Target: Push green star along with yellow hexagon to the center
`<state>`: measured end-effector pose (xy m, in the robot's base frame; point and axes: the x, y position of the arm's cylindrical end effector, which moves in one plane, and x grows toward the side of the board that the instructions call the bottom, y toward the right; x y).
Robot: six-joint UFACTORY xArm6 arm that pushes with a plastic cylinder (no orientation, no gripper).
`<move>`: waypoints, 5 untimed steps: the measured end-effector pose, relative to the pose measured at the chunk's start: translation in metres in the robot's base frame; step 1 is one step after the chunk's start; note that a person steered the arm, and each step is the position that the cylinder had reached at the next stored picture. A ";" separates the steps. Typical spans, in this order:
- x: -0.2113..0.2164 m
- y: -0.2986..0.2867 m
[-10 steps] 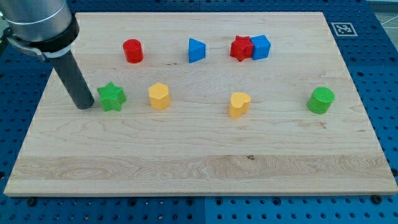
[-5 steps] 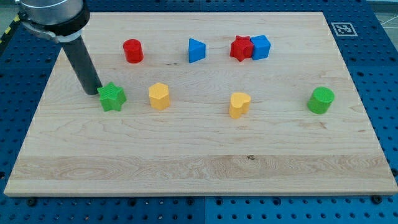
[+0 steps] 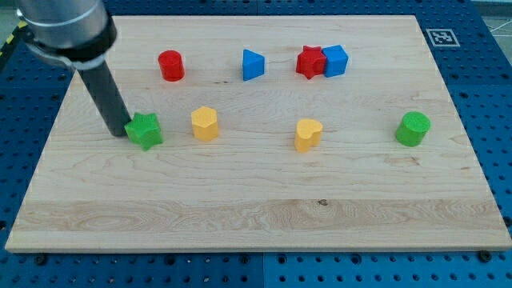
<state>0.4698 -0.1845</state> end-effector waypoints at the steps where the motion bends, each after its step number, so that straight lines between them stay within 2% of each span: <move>1: 0.002 0.010; 4: 0.015 -0.028; 5: 0.015 -0.016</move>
<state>0.4843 -0.2003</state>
